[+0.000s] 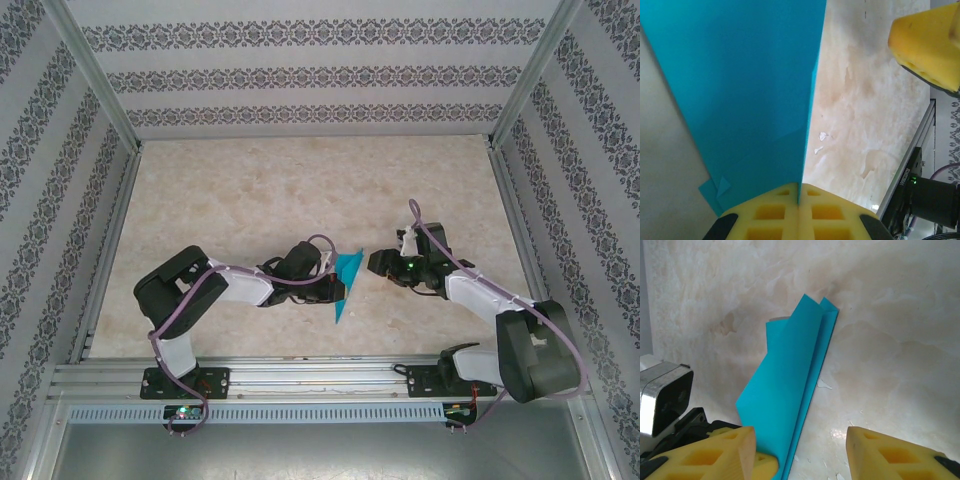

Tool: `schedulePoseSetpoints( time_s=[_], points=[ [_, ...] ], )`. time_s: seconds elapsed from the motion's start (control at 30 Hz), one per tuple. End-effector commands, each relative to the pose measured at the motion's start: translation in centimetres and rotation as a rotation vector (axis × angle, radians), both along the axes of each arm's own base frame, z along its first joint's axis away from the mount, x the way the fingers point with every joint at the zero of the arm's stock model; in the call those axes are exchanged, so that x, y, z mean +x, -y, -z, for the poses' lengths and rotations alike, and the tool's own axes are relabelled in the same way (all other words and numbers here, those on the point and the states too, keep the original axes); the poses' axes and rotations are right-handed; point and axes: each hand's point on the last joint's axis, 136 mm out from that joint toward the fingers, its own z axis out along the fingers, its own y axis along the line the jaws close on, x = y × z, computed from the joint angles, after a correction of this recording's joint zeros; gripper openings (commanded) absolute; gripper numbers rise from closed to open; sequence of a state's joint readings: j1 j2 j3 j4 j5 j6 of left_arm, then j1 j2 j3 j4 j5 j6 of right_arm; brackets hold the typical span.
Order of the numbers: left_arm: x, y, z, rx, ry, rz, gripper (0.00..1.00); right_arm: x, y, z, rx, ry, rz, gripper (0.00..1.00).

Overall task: Fold a paper plane with a square sheet of paper (fold left side to right side)
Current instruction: Fold the wing for the fifth time at the center of the table.

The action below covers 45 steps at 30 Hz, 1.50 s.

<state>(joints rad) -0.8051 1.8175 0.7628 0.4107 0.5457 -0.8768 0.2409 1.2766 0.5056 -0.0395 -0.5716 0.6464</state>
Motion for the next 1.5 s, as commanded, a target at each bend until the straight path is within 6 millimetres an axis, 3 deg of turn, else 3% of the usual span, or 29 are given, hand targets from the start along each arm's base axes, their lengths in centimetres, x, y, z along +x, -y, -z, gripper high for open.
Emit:
schedulePoseSetpoints(
  time_s=[0.0,0.37,0.8,1.47],
  points=[
    [1.2,0.6,-1.0,-0.068,0.009,-0.016,0.0,0.2,-0.3,0.5,-0.003,0.003,0.018,0.5],
    [1.8,0.4,-1.9,-0.105,0.025,-0.038,0.0,1.2,-2.4,0.8,0.011,0.018,0.023,0.46],
    [2.0,0.2,-1.5,-0.116,0.011,-0.066,0.0,2.6,-4.6,1.6,0.017,0.015,0.019,0.43],
    [2.3,0.1,-0.8,-0.144,-0.011,-0.101,0.0,2.8,-5.6,3.6,-0.013,-0.03,0.008,0.42]
  ],
)
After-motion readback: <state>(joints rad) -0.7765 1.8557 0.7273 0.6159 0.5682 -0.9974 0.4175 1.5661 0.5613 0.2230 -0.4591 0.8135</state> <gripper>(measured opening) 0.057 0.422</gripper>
